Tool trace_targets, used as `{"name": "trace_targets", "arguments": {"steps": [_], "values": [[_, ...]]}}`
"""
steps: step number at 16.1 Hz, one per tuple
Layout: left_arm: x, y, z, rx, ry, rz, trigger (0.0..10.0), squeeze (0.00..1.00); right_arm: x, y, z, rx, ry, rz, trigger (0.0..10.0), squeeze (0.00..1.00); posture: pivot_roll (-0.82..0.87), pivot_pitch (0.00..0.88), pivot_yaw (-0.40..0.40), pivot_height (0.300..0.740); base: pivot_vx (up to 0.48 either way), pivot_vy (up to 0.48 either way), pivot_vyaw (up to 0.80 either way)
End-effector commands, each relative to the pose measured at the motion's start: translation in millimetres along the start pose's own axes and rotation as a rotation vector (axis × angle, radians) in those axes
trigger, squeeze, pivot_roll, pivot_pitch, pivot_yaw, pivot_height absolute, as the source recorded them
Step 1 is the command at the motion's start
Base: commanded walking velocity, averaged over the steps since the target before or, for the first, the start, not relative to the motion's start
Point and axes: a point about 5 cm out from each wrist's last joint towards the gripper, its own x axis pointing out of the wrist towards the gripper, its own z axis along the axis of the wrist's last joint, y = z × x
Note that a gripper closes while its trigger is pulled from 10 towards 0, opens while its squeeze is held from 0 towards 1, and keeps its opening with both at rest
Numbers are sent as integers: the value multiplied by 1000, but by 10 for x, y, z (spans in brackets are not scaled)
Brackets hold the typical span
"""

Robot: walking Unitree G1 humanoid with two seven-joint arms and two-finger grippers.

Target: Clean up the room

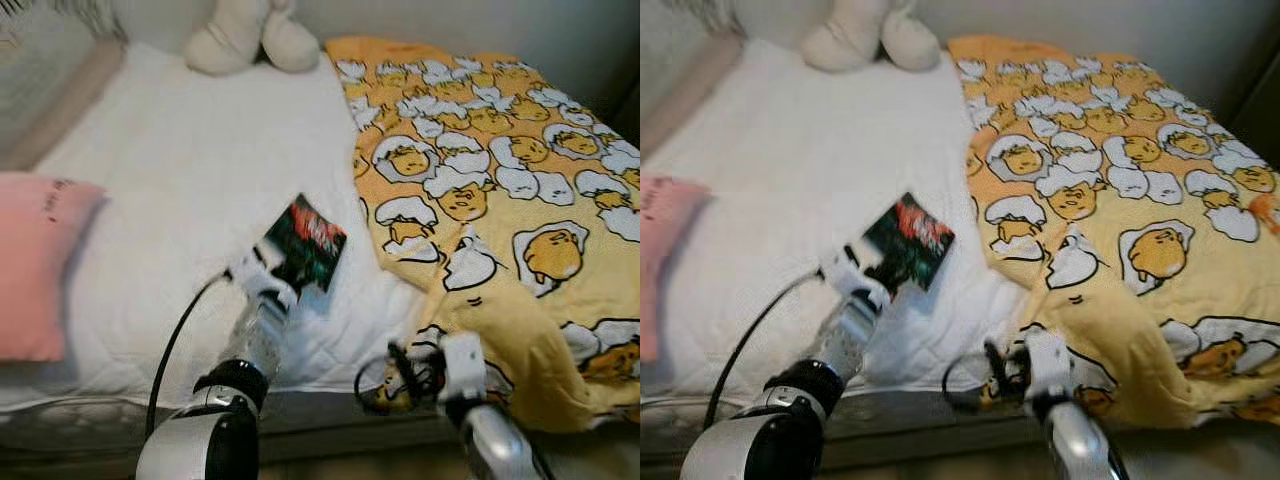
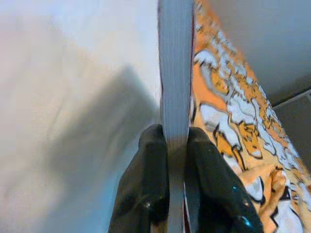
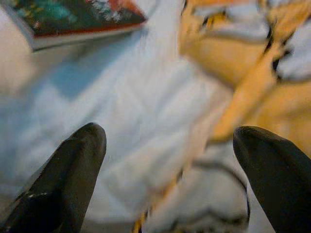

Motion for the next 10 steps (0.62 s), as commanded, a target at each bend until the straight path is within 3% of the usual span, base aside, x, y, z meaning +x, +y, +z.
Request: {"name": "trace_targets", "arguments": {"steps": [1, 2, 4, 6, 8, 9, 10], "values": [[56, -221, 266, 166, -116, -126, 0, 0, 39, -146, 163, 78, -70, -103, 10000, 0, 35, 0, 10, 740, 0, 0, 0], [47, -264, 352, 230, -158, -156, 0, 0, 60, -252, 326, 126, -137, -178, 10000, 0, 35, 0, 16, 740, 0, 0, 0], [10, -299, 458, 346, -219, -200, 0, 0, 73, -345, 519, 133, -219, -229, 10000, 0, 33, 0, 31, 740, 0, 0, 0], [-74, -193, 610, 575, -293, -148, 0, 0, 69, -412, 680, 134, -282, -263, 10000, 0, 41, 0, 38, 740, 0, 0, 0], [-120, -141, 701, 766, -349, -83, 8353, 0, 85, -453, 665, 150, -278, -291, 10000, 0, 51, 0, 41, 740, 0, 0, 0], [-113, -127, 687, 801, -344, -68, 10000, 0, 118, -427, 661, 147, -273, -282, 10000, 0, 53, 0, 42, 740, 0, 0, 0], [-110, -118, 676, 802, -339, -58, 10000, 0, 140, -409, 664, 141, -269, -275, 10000, 0, 49, 0, 44, 740, 0, 0, 0]]}}
